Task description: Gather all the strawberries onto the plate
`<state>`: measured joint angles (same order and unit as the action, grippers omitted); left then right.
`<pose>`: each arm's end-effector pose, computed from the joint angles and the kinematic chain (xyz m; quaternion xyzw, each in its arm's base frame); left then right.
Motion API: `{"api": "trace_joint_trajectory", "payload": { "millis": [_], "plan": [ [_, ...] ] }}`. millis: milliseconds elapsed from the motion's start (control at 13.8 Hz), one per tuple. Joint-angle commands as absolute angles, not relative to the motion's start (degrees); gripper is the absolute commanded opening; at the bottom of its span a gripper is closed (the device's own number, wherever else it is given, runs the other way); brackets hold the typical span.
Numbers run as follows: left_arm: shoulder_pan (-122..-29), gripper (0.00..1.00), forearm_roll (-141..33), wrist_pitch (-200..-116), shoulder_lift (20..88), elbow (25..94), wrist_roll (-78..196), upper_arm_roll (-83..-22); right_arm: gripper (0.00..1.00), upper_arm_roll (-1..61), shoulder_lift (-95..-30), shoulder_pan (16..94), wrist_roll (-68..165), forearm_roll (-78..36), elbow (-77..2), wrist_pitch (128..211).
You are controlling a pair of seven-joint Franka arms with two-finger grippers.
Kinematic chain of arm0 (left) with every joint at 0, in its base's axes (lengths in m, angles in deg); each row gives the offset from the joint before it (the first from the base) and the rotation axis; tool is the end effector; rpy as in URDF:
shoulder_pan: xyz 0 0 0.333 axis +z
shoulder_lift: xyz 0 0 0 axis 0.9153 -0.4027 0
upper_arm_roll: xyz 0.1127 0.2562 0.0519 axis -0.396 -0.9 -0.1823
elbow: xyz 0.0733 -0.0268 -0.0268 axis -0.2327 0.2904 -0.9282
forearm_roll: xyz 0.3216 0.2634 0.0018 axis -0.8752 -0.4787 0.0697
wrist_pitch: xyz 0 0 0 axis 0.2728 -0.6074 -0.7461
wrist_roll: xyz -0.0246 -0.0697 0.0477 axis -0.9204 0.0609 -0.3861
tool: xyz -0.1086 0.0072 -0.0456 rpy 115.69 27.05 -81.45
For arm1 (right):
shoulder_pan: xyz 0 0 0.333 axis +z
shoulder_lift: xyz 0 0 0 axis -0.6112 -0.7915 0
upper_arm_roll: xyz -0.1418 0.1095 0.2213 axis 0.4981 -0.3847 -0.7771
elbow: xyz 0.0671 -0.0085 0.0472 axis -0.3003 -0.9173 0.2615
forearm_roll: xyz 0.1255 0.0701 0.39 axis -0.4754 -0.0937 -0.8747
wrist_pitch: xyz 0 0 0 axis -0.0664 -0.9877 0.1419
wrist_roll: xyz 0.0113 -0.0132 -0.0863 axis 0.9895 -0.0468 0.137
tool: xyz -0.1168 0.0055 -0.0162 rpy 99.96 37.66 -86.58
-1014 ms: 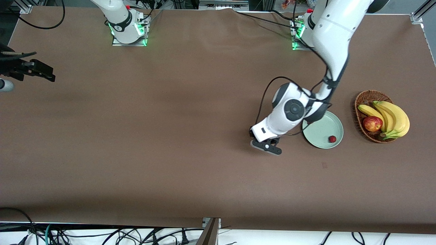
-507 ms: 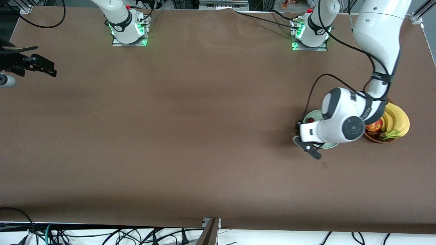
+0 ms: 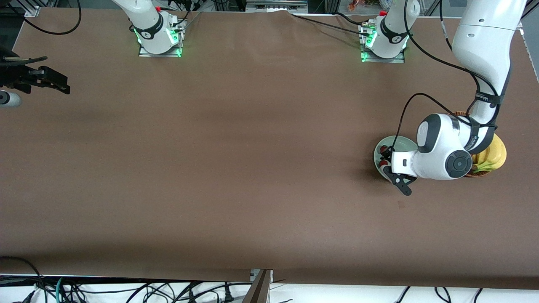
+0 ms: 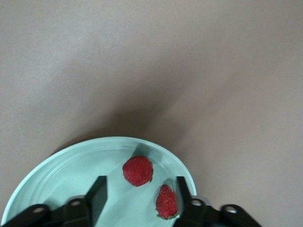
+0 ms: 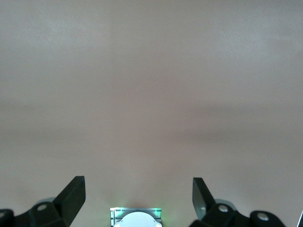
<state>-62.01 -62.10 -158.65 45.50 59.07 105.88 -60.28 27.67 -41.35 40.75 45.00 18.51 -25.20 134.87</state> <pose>0.6312 -0.0666 0.1724 0.9138 -0.3786 -0.1111 0.0962 0.5702 -0.0064 0.5750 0.9971 0.0088 -0.0717 0.0253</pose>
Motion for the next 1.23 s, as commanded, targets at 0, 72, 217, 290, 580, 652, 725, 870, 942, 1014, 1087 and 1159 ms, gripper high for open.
{"api": "trace_joint_trajectory", "payload": {
  "millis": [0,72,217,290,580,652,725,870,942,1014,1087,1159],
  "plan": [
    [-62.03,1.0,-63.17,-155.9,48.37,59.28,105.56,-59.84,1.0,27.54,-41.64,40.58,44.82,18.27,-24.66,134.12],
    [-62.12,1.0,-63.17,-153.88,49.6,58.84,104.5,-59.75,1.0,27.46,-41.73,40.66,44.82,18.27,-24.66,134.2],
    [-62.12,1.0,-63.09,-149.49,53.29,58.23,97.42,-59.75,1.0,27.46,-41.73,40.67,44.82,18.27,-24.66,134.47],
    [-62.3,1.0,-63.0,-146.95,54.87,57.27,93.63,-59.66,1.0,27.46,-41.99,40.67,45.08,18.36,-24.49,134.56],
    [-62.74,1.0,-63.17,-132.81,58.75,47.7,79.39,-59.48,1.0,27.46,-42.61,40.67,45.26,18.45,-23.61,134.56],
    [-62.74,1.0,-63.17,-129.03,59.1,45.42,77.44,-59.4,1.0,27.46,-42.61,40.67,45.26,18.45,-23.61,134.56],
    [-62.74,1.0,-63.26,-125.68,60.24,42.61,75.07,-59.31,1.0,27.46,-42.61,40.67,45.18,18.45,-23.61,134.56],
    [-63.09,1.0,-63.35,-122.67,62.43,38.29,68.93,-59.48,1.0,27.46,-42.61,40.58,45.09,18.27,-23.61,134.56],
    [-65.79,1.0,-63.18,-123.01,64.45,38.53,66.98,-60.96,1.0,27.46,-42.61,40.58,45.09,18.27,-23.61,134.56],
    [-67.9,1.0,-62.91,-125.1,66.73,39.58,65.49,-64.63,1.0,27.46,-42.61,40.58,45.09,18.27,-23.61,134.56],
    [-69.66,1.0,-62.39,-129.21,69.71,43.33,65.82,-68.41,1.0,27.46,-42.61,40.66,45.09,18.27,-23.61,134.56],
    [-71.59,1.0,-63.08,-133.95,73.83,48.59,65.39,-69.93,1.0,27.46,-42.61,40.67,45.26,18.36,-23.61,134.56]
  ]
}}
